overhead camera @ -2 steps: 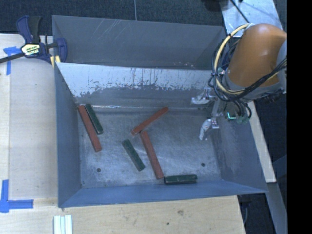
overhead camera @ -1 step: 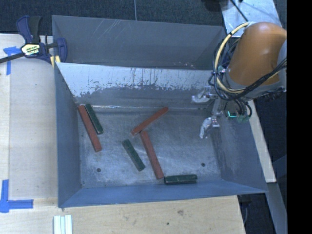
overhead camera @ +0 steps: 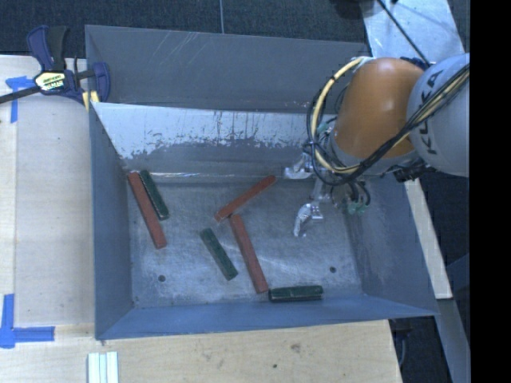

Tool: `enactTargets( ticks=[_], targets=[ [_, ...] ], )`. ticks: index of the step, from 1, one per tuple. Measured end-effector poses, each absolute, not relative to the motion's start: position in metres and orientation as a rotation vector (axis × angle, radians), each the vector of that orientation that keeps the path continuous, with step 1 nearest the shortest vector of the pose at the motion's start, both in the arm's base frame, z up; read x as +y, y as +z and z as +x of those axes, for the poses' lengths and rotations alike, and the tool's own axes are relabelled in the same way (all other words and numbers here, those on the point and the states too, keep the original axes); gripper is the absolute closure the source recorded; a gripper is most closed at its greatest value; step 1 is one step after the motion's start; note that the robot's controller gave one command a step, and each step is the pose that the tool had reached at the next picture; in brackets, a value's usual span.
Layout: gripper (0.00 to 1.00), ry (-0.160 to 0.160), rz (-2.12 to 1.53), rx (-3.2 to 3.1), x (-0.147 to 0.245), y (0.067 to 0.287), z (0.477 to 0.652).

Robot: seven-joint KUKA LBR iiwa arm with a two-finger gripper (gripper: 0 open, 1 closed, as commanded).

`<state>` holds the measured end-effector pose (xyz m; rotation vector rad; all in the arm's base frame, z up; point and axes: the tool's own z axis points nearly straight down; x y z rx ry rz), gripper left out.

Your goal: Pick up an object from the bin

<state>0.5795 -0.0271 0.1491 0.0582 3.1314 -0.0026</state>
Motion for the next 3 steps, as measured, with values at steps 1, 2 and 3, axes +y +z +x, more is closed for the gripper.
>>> enactTargets(
  ticks=[1, 2, 3],
  targets=[
    [0.0, 0.004, 0.013, 3.146, 0.002, 0.123, 0.597],
    [1.0, -0.001, -0.167, 3.107, 0.018, 0.08, 0.608],
    [1.0, -0.001, -0.168, 3.107, 0.018, 0.08, 0.608]
  ],
)
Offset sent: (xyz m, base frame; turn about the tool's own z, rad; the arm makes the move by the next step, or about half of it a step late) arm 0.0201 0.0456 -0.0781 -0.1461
